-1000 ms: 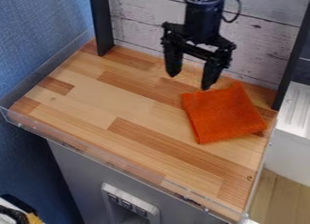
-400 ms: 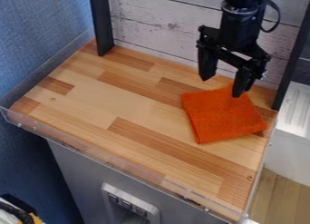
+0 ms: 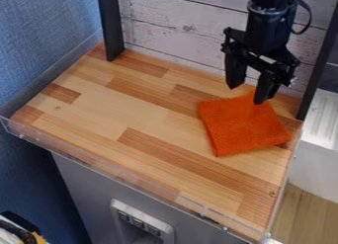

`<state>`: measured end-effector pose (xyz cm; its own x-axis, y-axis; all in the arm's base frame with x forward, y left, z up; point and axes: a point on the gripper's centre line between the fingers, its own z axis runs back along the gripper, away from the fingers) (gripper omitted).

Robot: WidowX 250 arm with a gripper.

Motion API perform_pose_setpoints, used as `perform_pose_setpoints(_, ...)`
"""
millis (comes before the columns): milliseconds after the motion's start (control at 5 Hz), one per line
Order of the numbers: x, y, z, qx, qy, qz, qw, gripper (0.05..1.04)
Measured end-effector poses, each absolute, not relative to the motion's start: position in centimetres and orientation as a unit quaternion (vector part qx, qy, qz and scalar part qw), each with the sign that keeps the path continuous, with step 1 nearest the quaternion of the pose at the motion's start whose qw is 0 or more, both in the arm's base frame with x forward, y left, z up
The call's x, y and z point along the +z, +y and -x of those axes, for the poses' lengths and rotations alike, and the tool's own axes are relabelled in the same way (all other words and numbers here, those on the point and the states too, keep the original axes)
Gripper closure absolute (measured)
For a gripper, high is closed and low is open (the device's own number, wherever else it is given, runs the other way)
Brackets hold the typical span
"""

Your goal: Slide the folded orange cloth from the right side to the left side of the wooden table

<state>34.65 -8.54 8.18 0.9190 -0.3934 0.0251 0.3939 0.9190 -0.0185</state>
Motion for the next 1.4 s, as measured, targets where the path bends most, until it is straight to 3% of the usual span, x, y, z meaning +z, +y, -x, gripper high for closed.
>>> perform_pose_setpoints(200,6.8,-8.7,-34.9,-0.212,-0.003,0.015,0.977,0.714)
perform_pose_setpoints(400,5.9,-8.7,-35.1,-0.216,0.003,0.013,0.976,0.927)
perform_pose_setpoints(600,5.1,-8.6,-35.3,-0.219,0.002,0.008,0.976,1.019)
perform_pose_setpoints(1400,3.1,-10.2,-34.7,-0.225,0.010,-0.014,0.974,1.025)
